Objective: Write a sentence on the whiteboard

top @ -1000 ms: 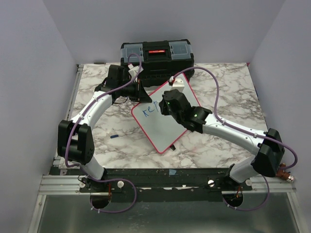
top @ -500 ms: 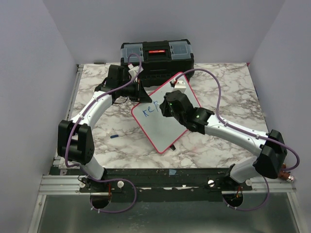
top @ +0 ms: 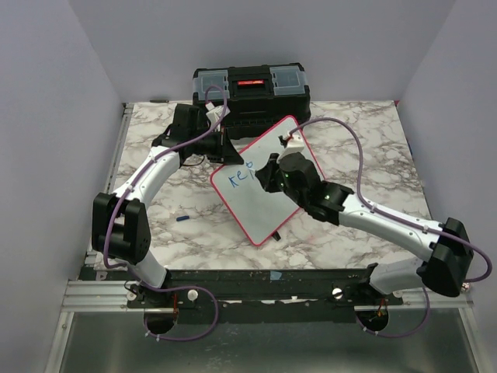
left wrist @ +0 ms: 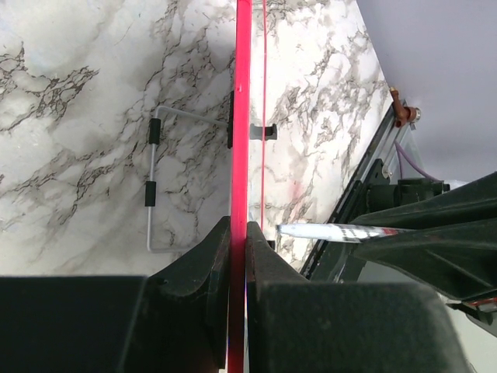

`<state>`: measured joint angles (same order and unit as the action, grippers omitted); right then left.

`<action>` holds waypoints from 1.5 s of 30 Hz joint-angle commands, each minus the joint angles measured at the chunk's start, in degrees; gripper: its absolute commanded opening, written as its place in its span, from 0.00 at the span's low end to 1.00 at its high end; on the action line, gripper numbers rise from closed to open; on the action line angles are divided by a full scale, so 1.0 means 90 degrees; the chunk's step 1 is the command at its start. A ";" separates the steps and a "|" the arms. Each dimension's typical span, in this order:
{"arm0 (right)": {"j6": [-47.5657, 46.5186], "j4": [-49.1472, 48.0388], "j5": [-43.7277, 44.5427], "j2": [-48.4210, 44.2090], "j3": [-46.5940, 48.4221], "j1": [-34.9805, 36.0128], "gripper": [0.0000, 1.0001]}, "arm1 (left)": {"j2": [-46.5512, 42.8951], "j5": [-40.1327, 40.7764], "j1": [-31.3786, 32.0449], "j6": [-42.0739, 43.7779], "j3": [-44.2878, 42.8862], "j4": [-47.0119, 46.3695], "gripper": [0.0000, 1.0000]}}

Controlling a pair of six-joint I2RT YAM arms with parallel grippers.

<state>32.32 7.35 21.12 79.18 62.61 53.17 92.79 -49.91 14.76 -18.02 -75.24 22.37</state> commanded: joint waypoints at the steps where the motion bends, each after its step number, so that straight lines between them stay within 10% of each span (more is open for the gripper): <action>1: -0.0181 -0.1217 0.0004 -0.0665 -0.0553 0.0001 0.01 | -0.0302 -0.0102 0.0020 0.0108 -0.0126 -0.0286 0.00; 9: -0.0177 -0.0202 0.1280 -0.0381 -0.0061 0.0002 0.01 | -0.0301 -0.0118 0.0020 0.0108 -0.0124 -0.0294 0.00; 45: -0.0500 0.0184 0.1076 0.0041 0.0368 -0.0077 0.01 | -0.0223 -0.0148 0.0020 0.0108 -0.0166 -0.0319 0.00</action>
<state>28.42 7.62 29.67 80.05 64.55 52.84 92.36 -49.91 14.76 -18.00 -75.24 22.37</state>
